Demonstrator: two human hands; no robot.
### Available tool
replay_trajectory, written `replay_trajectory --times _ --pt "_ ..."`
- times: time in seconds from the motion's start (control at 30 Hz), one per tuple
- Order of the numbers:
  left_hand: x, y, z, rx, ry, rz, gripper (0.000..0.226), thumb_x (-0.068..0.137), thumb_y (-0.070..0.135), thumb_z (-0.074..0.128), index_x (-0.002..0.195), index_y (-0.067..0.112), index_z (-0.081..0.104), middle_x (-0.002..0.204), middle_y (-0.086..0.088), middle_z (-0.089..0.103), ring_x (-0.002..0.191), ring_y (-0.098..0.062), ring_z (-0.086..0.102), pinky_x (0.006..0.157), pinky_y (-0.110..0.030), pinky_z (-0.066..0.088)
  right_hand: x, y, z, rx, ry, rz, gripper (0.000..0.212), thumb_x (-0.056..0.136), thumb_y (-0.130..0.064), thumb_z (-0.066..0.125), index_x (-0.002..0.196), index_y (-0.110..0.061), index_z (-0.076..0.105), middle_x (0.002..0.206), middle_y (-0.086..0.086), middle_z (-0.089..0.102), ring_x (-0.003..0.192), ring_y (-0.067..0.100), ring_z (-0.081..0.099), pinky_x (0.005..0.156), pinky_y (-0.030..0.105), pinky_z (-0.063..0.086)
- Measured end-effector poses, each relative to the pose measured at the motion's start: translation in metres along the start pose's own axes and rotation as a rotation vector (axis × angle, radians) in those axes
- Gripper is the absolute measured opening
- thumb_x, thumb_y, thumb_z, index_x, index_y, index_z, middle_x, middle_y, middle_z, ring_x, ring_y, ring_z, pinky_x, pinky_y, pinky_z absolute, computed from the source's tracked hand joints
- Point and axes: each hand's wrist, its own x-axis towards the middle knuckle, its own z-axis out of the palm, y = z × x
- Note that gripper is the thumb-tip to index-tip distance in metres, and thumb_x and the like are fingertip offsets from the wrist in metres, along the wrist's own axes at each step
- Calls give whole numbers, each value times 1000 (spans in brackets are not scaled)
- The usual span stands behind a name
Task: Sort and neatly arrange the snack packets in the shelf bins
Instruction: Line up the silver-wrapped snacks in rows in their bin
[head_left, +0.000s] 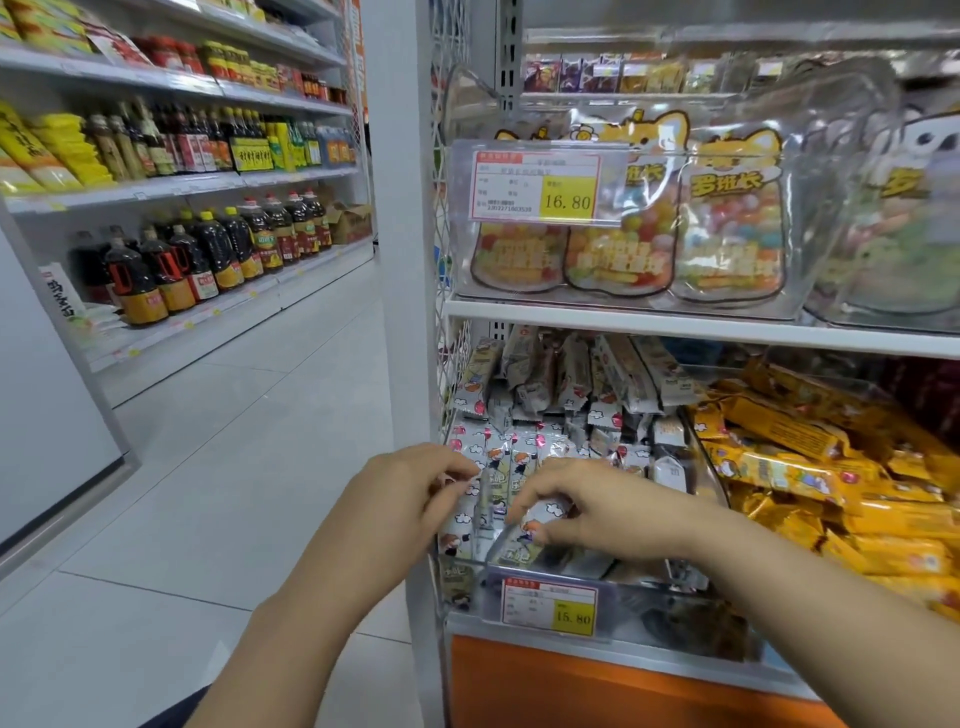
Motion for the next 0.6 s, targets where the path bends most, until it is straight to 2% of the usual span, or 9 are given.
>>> replay_trajectory --times 0.07,0.13,0.23,0.3,0.37,0.43,0.5,0.6 --pt "0 4 4 -16 -57 -14 20 91 21 59 107 29 68 98 17 67 87 1 59 77 -15 46 4 -2 9 67 52 63 36 87 -27 66 121 -32 54 110 -14 57 88 -2 50 75 12 38" --pt "-3 6 9 -15 -102 -9 26 91 25 58 115 35 63 104 15 67 92 0 59 80 -18 45 9 -5 21 238 90 145 41 82 -23 71 117 -27 50 96 -6 60 78 7 56 66 19 47" --pt "-8 2 18 103 -135 25 32 93 38 53 124 42 54 115 20 60 105 -1 52 80 -16 37 14 -7 35 340 100 189 36 80 -18 73 108 -23 51 91 -4 62 76 9 59 76 33 53" --pt "-10 0 24 201 -139 158 28 89 45 52 115 38 62 107 19 65 100 -7 58 79 -22 43 13 -5 31 393 50 181 35 81 -14 72 109 -22 53 89 -6 63 76 8 60 79 31 52" --pt "-11 -3 30 259 -142 243 25 78 45 54 94 35 70 85 17 70 79 -10 65 64 -27 50 9 1 19 390 23 180 35 83 -10 68 115 -18 56 97 -4 68 82 10 66 84 26 53" --pt "-13 -9 37 268 -97 286 20 71 40 60 86 34 71 78 17 70 73 -9 65 58 -26 50 7 12 3 242 100 226 31 86 -7 64 116 -17 59 105 -4 68 90 6 65 87 19 51" --pt "-13 -13 39 255 -68 305 16 69 32 73 85 32 72 78 17 70 73 -9 65 59 -26 50 6 23 -7 -51 184 277 27 88 -10 62 114 -19 63 106 -7 67 91 1 60 84 11 46" --pt "-14 -16 41 246 -55 306 30 60 24 88 84 30 72 78 16 70 72 -11 65 59 -26 50 8 32 -2 -337 105 309 19 89 -19 60 107 -22 65 100 -4 64 94 12 60 80 23 46"
